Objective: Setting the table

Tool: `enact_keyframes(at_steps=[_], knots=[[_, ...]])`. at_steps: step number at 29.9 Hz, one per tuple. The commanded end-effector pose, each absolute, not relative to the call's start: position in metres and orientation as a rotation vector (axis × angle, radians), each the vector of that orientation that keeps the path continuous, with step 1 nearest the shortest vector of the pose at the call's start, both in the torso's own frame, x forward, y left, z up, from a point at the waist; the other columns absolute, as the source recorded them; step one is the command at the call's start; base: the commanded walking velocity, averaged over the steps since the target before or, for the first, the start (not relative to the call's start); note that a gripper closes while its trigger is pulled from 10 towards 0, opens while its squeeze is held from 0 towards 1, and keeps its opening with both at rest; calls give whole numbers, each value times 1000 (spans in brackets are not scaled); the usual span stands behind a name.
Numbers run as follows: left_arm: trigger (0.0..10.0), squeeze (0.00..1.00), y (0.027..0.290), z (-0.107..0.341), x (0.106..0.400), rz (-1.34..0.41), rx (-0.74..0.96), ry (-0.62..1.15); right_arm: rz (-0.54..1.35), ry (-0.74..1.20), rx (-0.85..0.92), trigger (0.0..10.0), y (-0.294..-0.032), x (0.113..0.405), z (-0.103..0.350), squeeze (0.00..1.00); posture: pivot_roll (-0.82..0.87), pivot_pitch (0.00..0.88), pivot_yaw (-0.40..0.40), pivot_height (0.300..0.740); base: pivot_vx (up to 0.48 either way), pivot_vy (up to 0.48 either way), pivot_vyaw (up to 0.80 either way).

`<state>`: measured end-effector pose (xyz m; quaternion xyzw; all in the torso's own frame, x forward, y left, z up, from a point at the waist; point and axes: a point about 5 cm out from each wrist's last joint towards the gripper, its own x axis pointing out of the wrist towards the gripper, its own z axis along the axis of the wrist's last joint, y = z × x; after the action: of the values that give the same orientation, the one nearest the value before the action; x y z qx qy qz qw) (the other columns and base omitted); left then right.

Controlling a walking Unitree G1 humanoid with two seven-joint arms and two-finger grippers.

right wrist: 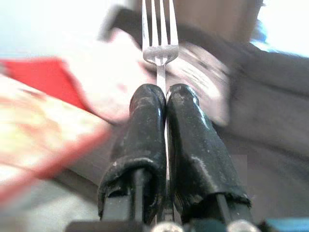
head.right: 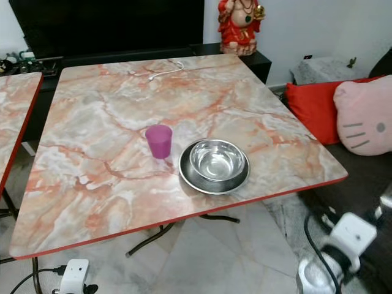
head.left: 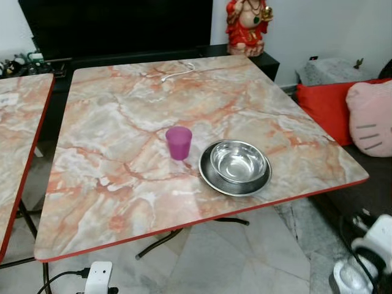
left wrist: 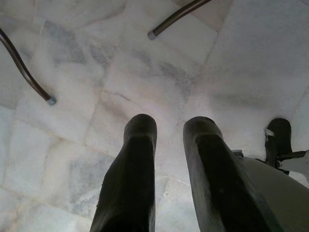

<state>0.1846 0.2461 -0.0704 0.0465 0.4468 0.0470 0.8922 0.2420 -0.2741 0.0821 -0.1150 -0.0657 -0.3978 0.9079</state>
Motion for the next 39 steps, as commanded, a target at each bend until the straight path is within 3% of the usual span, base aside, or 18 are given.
enact_keyframes(at_steps=[1, 2, 5, 8, 17, 22, 28, 39], knots=[[10000, 0, 247, -73, 180, 99, 93, 951, -719, -163, -224, 10000, -267, 253, 92, 0, -4, 12, -34, 740, 0, 0, 0], [10000, 0, 247, -73, 180, 102, 91, 951, -604, -140, -169, 10000, -258, 263, 96, 0, -3, 14, -34, 740, 0, 0, 0], [10000, 0, 247, -73, 180, 108, 84, 950, -508, -80, -53, 10000, -251, 274, 96, 0, -1, 15, -33, 740, 0, 0, 0], [10000, 0, 247, -73, 179, 108, 83, 950, -445, -91, -144, 10000, -250, 284, 103, 0, 6, 16, -27, 740, 0, 0, 0], [10000, 0, 250, -73, 178, 105, 96, 955, -203, -114, -77, 10000, -232, 312, 132, 0, 3, 21, -13, 740, 0, 0, 0], [10000, 0, 250, -73, 178, 96, 109, 957, -172, -117, -122, 10000, -224, 317, 133, 0, 10, 15, -20, 740, 0, 0, 0], [10000, 0, 250, -73, 178, 95, 112, 959, -182, -87, -20, 10000, -212, 315, 123, 0, 16, 11, -20, 740, 0, 0, 0], [10000, 0, 248, -74, 177, 91, 113, 963, -188, -79, -27, 10000, -214, 318, 123, 0, 21, 0, -24, 740, 0, -142, 0]])
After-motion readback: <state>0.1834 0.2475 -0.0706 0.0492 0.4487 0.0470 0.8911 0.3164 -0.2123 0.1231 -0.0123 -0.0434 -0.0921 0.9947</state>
